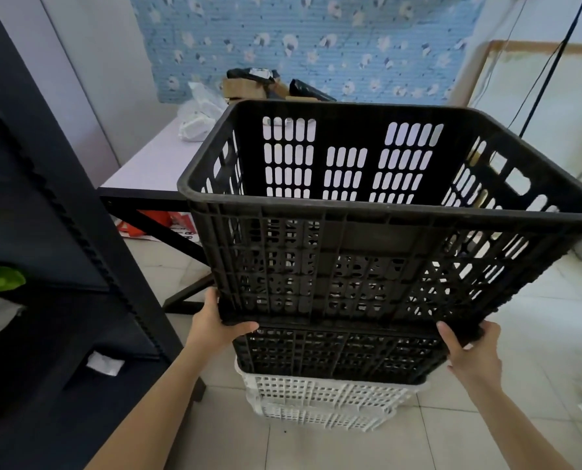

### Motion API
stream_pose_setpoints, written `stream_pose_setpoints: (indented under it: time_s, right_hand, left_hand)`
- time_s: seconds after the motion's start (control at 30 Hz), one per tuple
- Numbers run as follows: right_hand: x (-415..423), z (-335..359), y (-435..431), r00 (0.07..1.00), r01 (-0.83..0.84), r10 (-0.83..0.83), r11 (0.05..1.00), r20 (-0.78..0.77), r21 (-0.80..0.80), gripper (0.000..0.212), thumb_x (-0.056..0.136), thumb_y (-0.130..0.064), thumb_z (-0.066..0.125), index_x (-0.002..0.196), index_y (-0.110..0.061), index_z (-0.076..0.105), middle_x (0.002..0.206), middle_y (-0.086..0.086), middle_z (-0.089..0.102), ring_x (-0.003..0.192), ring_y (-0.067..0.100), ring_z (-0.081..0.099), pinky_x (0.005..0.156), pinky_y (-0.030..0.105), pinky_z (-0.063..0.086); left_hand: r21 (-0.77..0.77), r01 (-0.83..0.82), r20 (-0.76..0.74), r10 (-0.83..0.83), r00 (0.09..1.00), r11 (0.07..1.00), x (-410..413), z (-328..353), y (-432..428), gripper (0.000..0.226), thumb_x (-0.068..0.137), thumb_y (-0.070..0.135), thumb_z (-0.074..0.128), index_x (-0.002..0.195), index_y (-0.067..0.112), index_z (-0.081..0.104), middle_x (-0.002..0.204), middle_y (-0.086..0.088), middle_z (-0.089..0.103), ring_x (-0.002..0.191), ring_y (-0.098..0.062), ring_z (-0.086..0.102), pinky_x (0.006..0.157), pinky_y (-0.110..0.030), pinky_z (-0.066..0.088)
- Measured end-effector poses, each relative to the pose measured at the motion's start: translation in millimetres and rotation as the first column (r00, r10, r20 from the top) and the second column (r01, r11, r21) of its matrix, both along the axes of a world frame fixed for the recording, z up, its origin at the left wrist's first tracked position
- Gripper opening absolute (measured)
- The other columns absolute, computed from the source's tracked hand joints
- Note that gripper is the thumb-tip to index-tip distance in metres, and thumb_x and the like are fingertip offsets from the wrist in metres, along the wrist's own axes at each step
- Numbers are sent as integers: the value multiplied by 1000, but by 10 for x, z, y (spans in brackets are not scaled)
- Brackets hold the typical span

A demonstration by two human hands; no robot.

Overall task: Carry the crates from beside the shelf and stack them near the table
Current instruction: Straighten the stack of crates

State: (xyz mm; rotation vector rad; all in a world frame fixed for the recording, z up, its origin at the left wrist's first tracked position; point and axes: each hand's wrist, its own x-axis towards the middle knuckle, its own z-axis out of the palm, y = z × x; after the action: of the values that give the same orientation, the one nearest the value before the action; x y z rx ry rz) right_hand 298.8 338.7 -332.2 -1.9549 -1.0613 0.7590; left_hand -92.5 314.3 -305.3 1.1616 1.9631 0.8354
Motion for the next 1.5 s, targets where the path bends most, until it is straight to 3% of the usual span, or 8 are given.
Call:
stream_pose_setpoints:
  time_s: [0.23,0.47,0.7,0.87,1.07,1.27,1.33,1.5]
  right_hand:
    - [-48,-98,183,999,21,-19,999,-45,47,54,76,-51,69,109,-31,31,104,-1,53,103,39,60,87,58,51]
    - [82,-268,583,992,39,-34,999,-124,35,78,40,-89,59,98,-46,27,92,-12,54,98,40,65,89,57,51]
    - [93,-251,838,990,37,-29,998,-139,57,72,37,-90,59,91,-52,30,89,-20,53,100,40,65,91,55,51]
    - [49,-221,839,989,40,-28,996,-147,78,80,39,-89,58,99,-45,30,88,-22,51,102,38,64,90,54,52]
    - [32,-172,813,989,19,-4,995,-146,103,72,51,-80,63,101,-40,31,89,-24,51,102,35,64,90,53,52]
    - [131,-110,797,985,-87,92,995,-148,41,64,56,-77,64,97,-45,27,93,-22,54,104,32,65,91,54,51]
    - [199,-61,761,982,-163,158,986,-105,-45,68,60,-76,60,110,-44,27,104,-16,58,108,33,64,94,55,49]
    - [175,195,525,959,-282,283,949,-16,-142,75,93,-35,55,151,-33,6,145,5,47,130,35,47,107,45,37]
  left_hand:
    - [17,-6,58,5,998,1000,-79,-31,222,88,67,16,86,136,20,32,116,8,52,128,-27,50,102,-41,44]
    - [35,-34,45,33,998,999,-45,-81,538,85,71,15,84,138,12,33,141,-5,49,133,-27,45,101,-36,40]
    - [60,-37,60,34,998,997,-25,-169,754,68,73,17,82,121,19,35,126,2,50,130,-25,48,97,-37,42]
    - [51,-11,46,8,999,999,-74,-219,767,78,70,20,84,130,16,33,127,4,50,128,-25,49,104,-45,44]
    - [43,-27,3,27,1000,999,-116,-242,765,82,65,26,87,128,18,36,129,1,53,125,-26,52,102,-51,47]
    - [-71,4,-84,-10,996,997,-1,-186,761,89,81,25,74,147,11,16,143,-10,48,131,-33,49,107,-46,41]
    - [-92,1,-102,-10,995,996,93,-154,746,92,86,21,69,152,11,5,147,-13,42,134,-34,43,109,-44,36]
    - [-358,21,-93,-58,994,933,394,57,613,97,92,24,60,152,10,-15,150,-16,35,133,-36,42,93,-39,44]
